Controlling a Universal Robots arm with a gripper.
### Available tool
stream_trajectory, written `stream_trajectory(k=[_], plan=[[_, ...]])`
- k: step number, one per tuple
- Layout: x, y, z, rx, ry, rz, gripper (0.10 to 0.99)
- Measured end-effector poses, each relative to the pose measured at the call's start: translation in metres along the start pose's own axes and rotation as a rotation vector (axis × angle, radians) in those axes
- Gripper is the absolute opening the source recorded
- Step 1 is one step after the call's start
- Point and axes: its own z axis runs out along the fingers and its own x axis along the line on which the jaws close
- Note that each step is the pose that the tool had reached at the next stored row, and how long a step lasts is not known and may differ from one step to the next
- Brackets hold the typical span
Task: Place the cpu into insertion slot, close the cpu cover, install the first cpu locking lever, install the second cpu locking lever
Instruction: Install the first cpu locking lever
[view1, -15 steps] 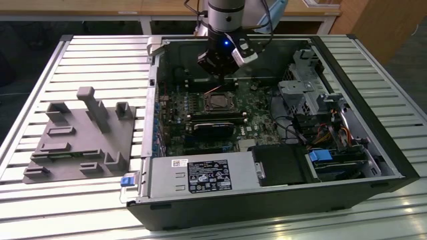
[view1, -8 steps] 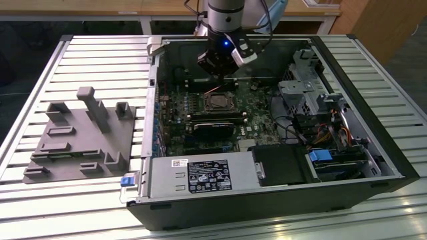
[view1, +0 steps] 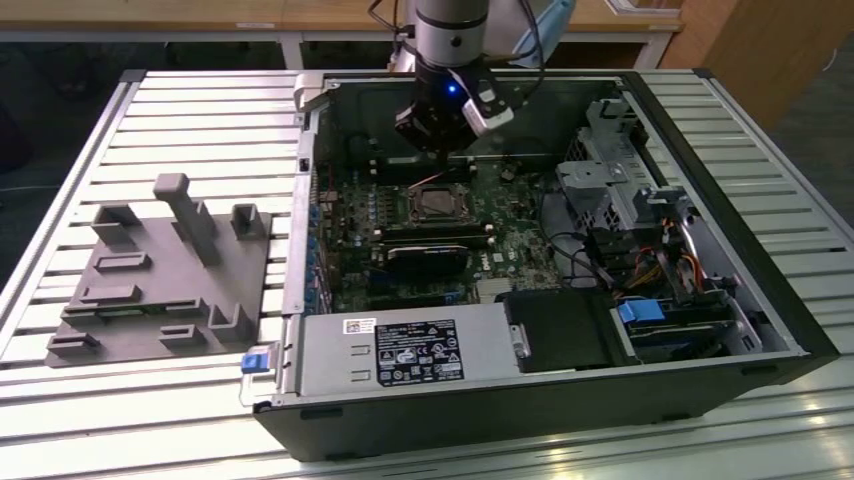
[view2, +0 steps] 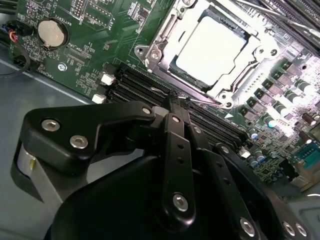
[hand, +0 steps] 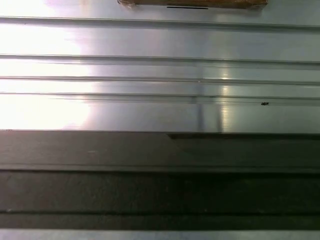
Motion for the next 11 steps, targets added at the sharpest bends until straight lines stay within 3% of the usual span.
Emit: stream_trajectory(k=[11], plan=[[-0.0041, -0.0002, 0.0042, 0.001, -0.0001, 0.0, 0.106]])
